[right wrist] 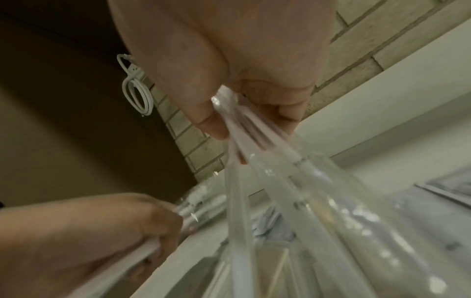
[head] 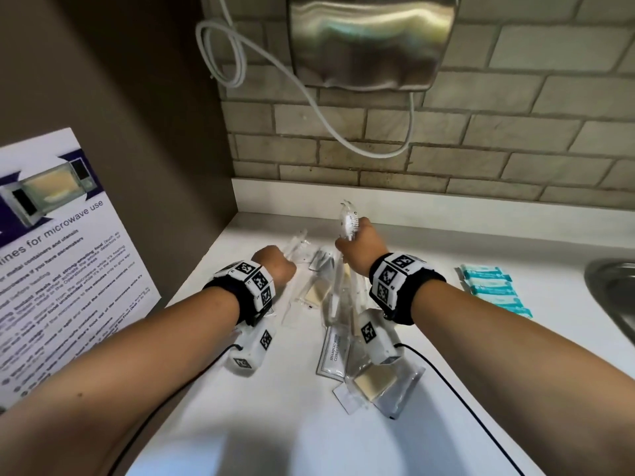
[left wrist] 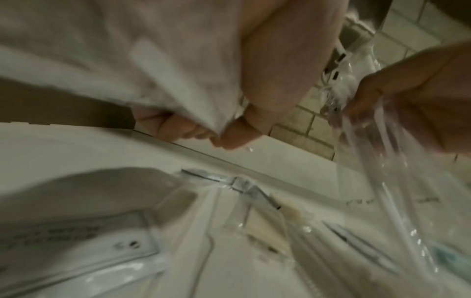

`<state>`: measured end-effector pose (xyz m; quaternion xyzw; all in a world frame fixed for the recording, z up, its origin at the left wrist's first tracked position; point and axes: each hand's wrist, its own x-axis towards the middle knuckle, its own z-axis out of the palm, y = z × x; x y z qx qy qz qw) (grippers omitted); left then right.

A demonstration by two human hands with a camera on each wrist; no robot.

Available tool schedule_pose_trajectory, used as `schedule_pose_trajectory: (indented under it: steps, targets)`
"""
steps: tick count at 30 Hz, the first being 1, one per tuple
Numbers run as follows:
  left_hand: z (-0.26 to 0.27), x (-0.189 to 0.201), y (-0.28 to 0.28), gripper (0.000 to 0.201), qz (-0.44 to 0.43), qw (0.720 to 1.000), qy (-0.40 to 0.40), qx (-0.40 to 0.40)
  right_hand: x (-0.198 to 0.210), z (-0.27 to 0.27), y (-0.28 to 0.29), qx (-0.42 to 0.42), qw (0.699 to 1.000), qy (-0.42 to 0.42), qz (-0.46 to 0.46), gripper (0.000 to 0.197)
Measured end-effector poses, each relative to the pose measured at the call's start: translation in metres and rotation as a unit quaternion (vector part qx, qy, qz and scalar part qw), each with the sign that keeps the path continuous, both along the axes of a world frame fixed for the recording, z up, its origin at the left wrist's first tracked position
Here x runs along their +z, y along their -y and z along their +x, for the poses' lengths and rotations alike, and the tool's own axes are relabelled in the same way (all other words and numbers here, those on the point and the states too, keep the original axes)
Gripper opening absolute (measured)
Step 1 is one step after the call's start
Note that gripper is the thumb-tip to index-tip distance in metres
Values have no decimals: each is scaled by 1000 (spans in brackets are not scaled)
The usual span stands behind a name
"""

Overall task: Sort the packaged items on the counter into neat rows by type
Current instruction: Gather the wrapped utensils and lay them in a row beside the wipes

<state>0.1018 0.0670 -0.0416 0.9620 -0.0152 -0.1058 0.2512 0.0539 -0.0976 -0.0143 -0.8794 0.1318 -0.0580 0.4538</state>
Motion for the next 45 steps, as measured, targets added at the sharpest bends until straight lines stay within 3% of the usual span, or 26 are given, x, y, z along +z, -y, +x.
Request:
schedule_pose_trajectory:
  steps: [3,6,8,11,13,15,16,19,22,25,27,31,34,40,45]
  targets:
    - [-3,13,10,35,-180,983,35,34,7,-3,2,11,1000,8,-2,31]
    - [-25,27,24,34,-408,913,3,-21,16,-6,2,58,998,16,15,17]
    - [-41,31,33,38,-475,876,-45,-76,21,-7,0,75,995,40,47,8]
    - [-47,23,39,63,-458,880,-38,-124,27,-9,1,68,992,64,83,10]
    - [-45,16,41,88,-379,915,-3,-134,29,-14,3,53,991,58,105,16]
    - [-44,9,42,86,-318,939,39,-123,30,-24,7,54,992,43,108,20]
    - [-44,6,43,78,-319,940,47,-111,30,-31,11,56,995,22,80,30]
    - [-43,7,39,62,-327,941,60,-63,28,-56,30,77,989,-90,-86,93]
    - [-36,9,29,64,-327,941,75,-45,12,-89,41,137,921,-232,-282,122]
    - [-37,9,27,64,-317,943,66,-71,-21,-112,39,182,854,-325,-363,153]
    - [-39,6,30,67,-295,949,61,-96,-44,-115,38,196,844,-339,-366,158]
    - [-46,-4,40,69,-270,952,30,-141,-77,-98,46,131,877,-336,-316,172]
    - [-46,-11,43,69,-279,948,0,-153,-81,-79,54,121,881,-327,-318,180]
    - [-32,-8,42,59,-287,948,14,-137,-80,-52,50,130,867,-365,-313,170]
    - [-16,2,37,64,-284,949,42,-132,-77,-26,6,196,861,-355,-308,160]
